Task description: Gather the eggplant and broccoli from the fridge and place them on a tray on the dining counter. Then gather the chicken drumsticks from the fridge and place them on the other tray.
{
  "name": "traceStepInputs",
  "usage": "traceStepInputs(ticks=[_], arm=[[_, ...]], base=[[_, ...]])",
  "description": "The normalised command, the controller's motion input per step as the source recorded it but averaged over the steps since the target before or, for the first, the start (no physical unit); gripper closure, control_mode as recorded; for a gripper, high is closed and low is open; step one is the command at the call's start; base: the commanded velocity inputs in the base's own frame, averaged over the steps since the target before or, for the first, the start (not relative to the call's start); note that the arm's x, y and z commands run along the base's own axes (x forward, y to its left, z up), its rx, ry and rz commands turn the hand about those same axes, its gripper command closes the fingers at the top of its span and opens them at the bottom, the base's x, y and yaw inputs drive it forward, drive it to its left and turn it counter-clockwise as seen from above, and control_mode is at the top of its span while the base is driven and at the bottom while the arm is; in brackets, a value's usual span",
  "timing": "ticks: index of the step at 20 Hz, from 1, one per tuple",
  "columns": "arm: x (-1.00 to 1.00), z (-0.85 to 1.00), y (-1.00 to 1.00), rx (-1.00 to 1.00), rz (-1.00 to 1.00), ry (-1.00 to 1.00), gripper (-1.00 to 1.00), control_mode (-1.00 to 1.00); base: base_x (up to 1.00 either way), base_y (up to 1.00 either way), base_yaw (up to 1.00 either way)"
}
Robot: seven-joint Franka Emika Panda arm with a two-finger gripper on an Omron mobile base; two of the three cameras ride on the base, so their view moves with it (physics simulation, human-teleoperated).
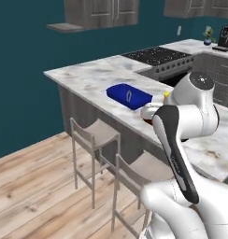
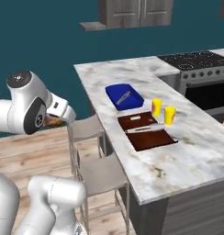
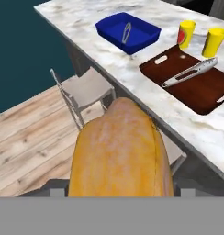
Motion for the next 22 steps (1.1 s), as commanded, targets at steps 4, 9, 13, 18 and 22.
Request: traceStepInputs(ticks=[4,9,13,18,22], arm=[[0.00,0.00,0.00,0.00,0.00,0.00,1.00,1.00],[0.00,0.00,0.00,0.00,0.00,0.00,1.00,1.00],[0.00,0.00,0.00,0.00,0.00,0.00,1.00,1.00],[0.00,0.00,0.00,0.00,0.00,0.00,1.00,1.00],[0.00,0.00,0.00,0.00,0.00,0.00,1.00,1.00]], base=[[0.01,0.88,-0.29],[0.25,0.77,-0.34],[0.38,0.71,-0.34],[0.44,0.71,-0.32],[0.45,0.74,-0.32]])
